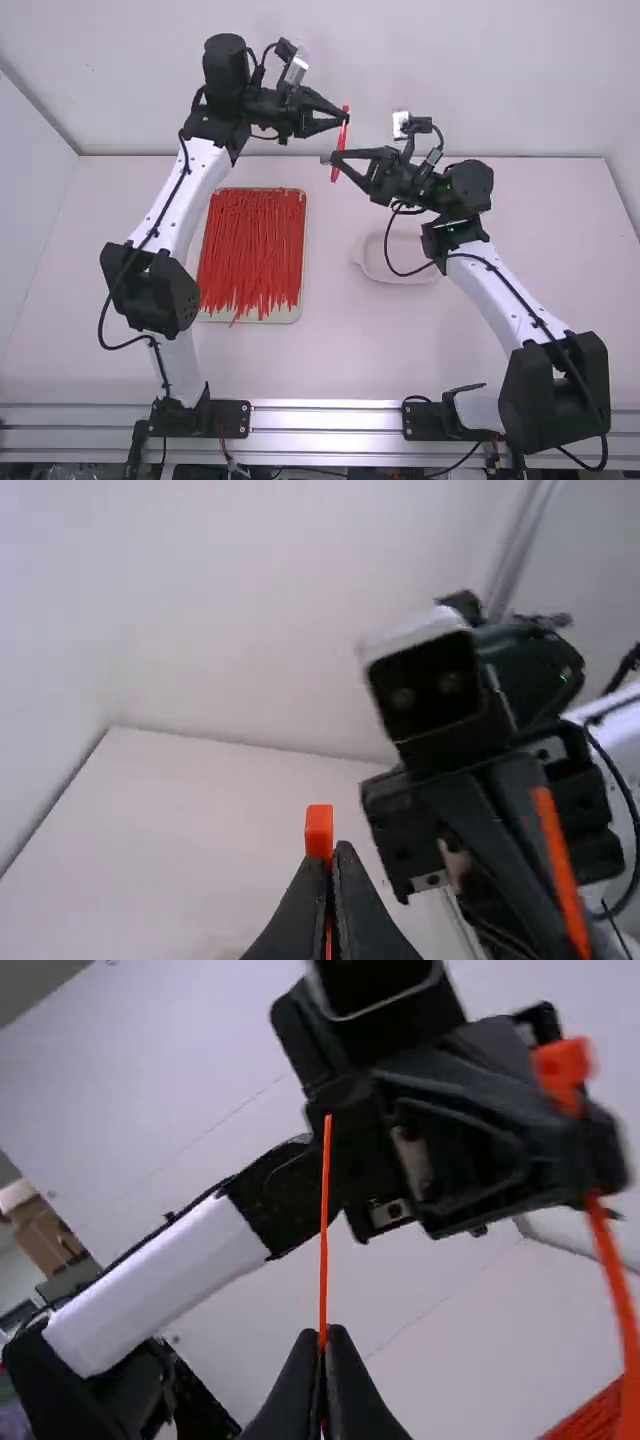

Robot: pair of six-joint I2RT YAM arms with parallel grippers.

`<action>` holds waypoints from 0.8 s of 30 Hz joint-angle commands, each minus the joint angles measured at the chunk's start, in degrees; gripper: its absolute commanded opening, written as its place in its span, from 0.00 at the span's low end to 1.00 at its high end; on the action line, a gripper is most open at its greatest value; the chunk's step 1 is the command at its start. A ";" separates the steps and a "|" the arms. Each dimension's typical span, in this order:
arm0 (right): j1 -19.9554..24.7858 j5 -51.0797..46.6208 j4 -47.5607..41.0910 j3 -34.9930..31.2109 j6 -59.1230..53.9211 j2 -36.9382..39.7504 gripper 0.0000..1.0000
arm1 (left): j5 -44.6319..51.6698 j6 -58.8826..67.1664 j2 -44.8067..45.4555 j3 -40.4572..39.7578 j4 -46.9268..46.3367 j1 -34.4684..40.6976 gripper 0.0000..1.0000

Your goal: Fasten the cable tie

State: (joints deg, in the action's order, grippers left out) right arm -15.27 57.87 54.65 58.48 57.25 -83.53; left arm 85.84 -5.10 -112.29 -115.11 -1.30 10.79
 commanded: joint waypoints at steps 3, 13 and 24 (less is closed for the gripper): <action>0.00 -1.18 -2.69 0.02 1.49 -0.04 0.00 | 3.91 12.76 0.31 0.07 -3.72 0.07 0.02; 0.70 -1.20 -7.56 0.02 2.93 -0.04 0.00 | 3.15 25.83 0.31 0.07 -9.75 0.07 0.02; 0.20 -1.70 -7.56 0.02 6.80 -0.04 0.00 | 2.34 36.44 0.31 0.07 -11.72 0.11 0.02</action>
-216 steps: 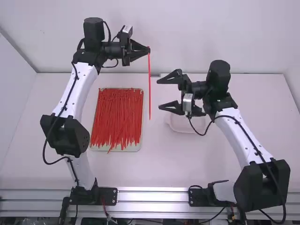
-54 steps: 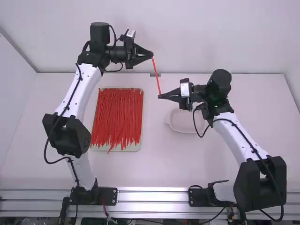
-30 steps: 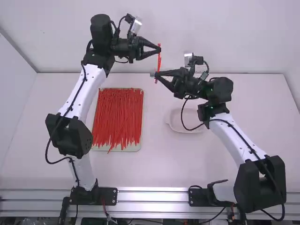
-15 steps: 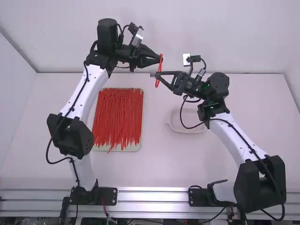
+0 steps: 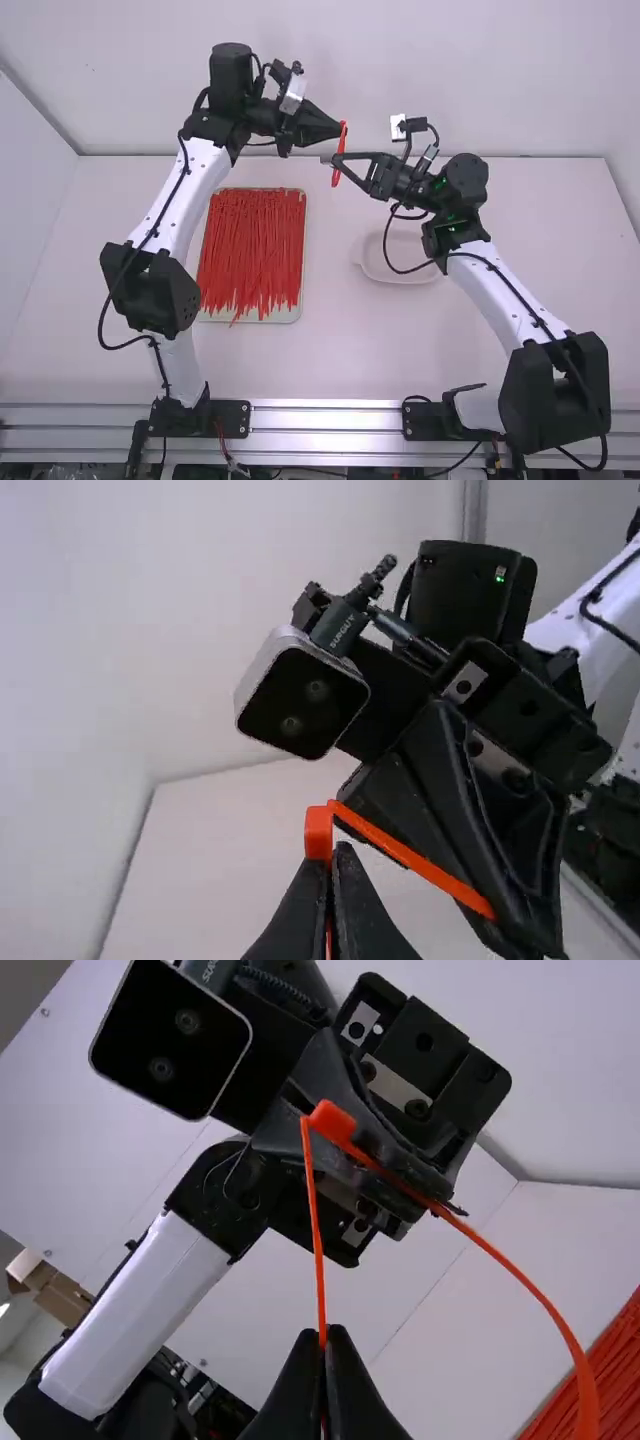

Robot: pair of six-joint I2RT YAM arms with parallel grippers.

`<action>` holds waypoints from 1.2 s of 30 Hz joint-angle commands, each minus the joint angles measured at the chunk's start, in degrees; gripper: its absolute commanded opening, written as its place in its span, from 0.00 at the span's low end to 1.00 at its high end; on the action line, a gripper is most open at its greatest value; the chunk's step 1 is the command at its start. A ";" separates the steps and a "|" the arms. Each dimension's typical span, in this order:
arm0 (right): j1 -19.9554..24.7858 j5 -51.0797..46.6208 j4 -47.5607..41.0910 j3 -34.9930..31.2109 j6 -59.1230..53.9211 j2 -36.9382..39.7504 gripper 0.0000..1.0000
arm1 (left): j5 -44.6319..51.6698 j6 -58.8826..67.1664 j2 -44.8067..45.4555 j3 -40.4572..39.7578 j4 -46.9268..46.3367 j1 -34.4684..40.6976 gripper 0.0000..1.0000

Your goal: Fasten the cable tie

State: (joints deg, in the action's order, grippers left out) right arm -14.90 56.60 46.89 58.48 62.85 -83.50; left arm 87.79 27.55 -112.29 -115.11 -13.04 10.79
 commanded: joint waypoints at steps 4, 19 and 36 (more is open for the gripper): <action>-0.17 0.13 0.11 0.02 1.68 -0.07 0.00 | -1.73 3.80 0.31 0.07 -0.04 0.09 0.02; -0.20 0.57 -0.92 -0.02 2.89 -0.07 0.00 | -1.33 3.41 0.31 0.07 0.44 -0.04 0.02; -0.17 0.11 -0.66 0.04 3.10 -0.07 0.00 | -1.70 3.37 0.31 0.07 -0.55 0.09 0.02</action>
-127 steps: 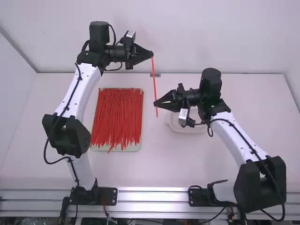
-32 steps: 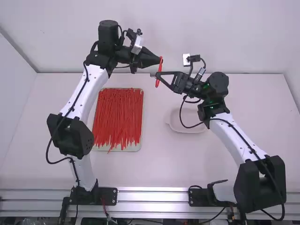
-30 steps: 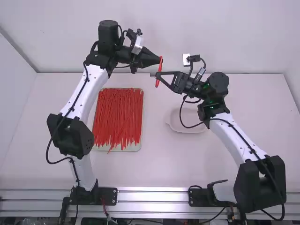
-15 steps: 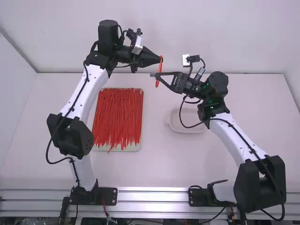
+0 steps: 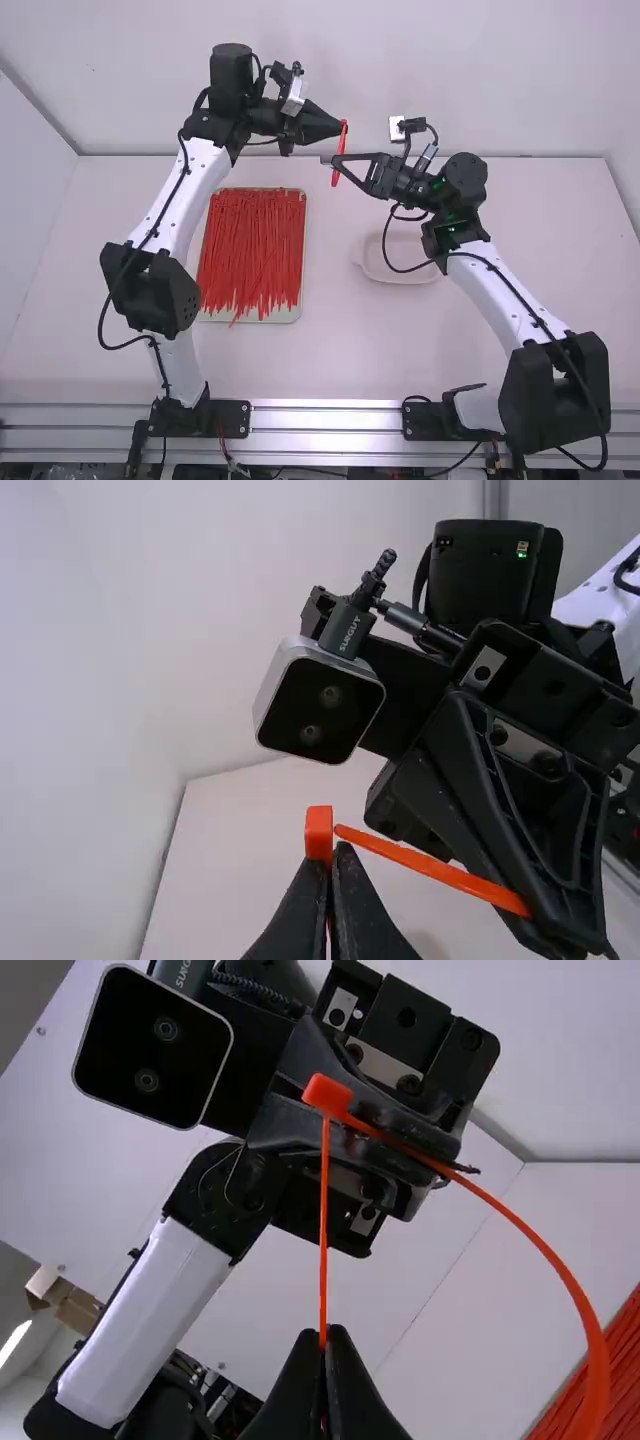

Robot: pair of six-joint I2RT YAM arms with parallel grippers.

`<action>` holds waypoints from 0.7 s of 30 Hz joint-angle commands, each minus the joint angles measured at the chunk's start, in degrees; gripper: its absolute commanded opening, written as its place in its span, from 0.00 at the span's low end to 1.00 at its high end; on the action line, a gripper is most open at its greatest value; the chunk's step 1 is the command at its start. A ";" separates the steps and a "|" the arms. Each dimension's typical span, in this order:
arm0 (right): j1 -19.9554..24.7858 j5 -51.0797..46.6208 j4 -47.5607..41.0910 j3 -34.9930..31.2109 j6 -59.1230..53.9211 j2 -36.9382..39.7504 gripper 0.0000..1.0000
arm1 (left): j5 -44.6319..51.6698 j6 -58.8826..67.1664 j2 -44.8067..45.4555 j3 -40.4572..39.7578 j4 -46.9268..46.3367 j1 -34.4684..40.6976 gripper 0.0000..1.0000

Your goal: Fasten the cable tie

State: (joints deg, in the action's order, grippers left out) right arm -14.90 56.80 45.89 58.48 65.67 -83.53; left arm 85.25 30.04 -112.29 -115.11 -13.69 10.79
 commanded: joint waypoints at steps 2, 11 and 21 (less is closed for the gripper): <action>-0.17 -0.07 0.35 0.04 0.52 -0.04 0.00 | 0.83 1.86 0.31 0.07 -0.83 0.35 0.02; -0.17 -0.11 1.68 0.04 2.03 -0.04 0.00 | 0.87 4.74 0.31 0.07 -2.73 0.42 0.02; -0.17 -0.07 1.64 0.02 3.15 -0.04 0.00 | 1.33 4.90 0.31 0.07 -2.80 0.46 0.02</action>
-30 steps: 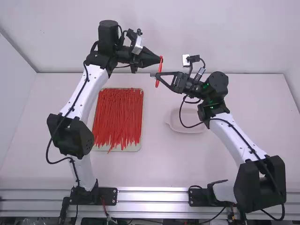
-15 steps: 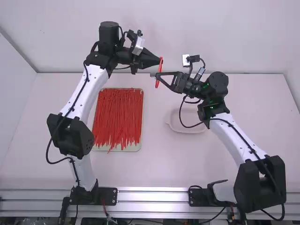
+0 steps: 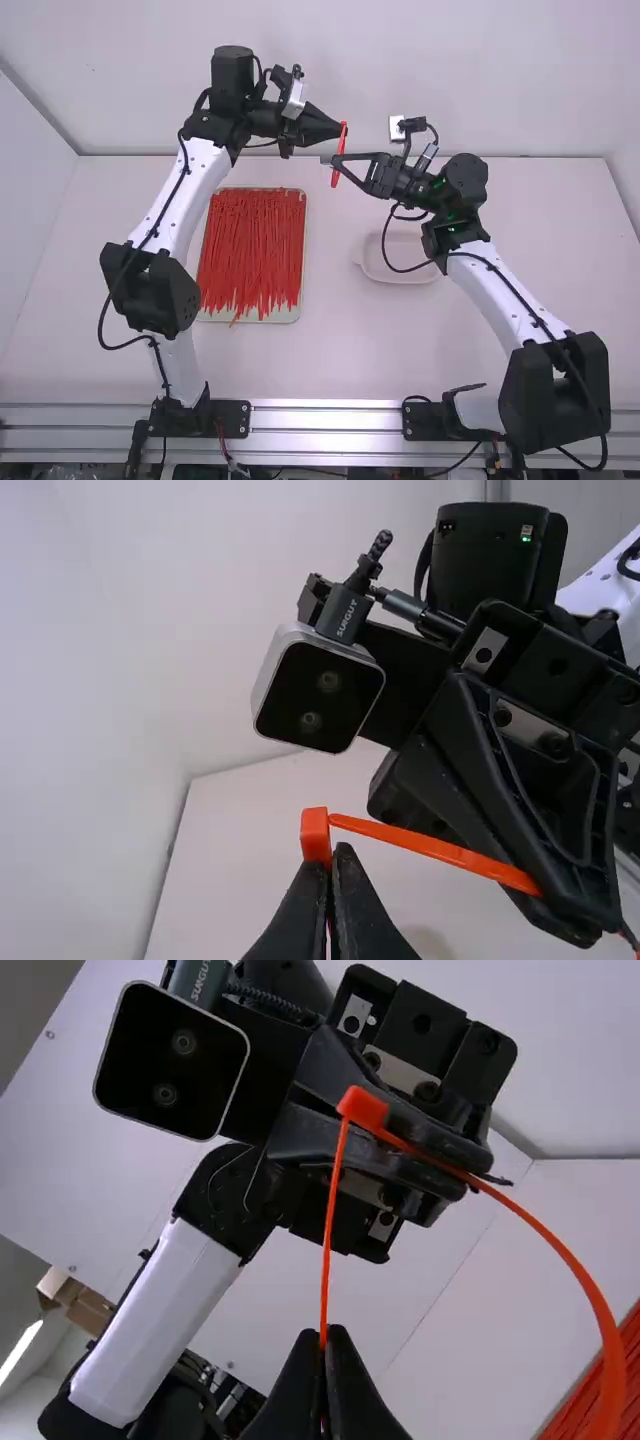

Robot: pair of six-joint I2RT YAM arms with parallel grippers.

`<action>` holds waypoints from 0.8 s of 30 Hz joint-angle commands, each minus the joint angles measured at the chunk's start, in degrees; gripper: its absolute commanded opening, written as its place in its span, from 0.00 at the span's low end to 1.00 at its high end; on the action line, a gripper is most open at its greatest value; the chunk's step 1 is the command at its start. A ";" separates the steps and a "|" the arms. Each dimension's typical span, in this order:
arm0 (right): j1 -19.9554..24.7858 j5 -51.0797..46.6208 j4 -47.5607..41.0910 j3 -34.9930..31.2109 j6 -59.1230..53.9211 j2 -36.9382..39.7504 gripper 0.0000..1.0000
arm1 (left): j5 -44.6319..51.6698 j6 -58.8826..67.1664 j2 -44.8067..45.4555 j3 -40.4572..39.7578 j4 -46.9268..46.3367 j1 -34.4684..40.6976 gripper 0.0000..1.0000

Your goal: Fasten the cable tie

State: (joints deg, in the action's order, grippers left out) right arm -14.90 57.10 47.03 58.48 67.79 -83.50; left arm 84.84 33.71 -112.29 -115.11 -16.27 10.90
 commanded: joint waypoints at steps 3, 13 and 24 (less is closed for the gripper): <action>-0.15 -0.52 0.20 0.02 3.89 -0.09 0.00 | 1.75 1.22 0.31 0.07 -0.24 0.37 0.02; -0.15 0.26 -1.20 -0.02 3.98 -0.09 0.00 | 2.97 1.05 0.31 0.07 -0.15 0.37 0.02; -0.17 -0.66 1.57 -0.02 6.43 -0.09 0.00 | 2.80 2.14 0.31 0.07 -2.03 0.37 0.02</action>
State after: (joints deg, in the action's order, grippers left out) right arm -14.90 57.21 47.90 58.48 73.08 -83.50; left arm 85.49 34.26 -112.29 -115.11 -18.13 10.90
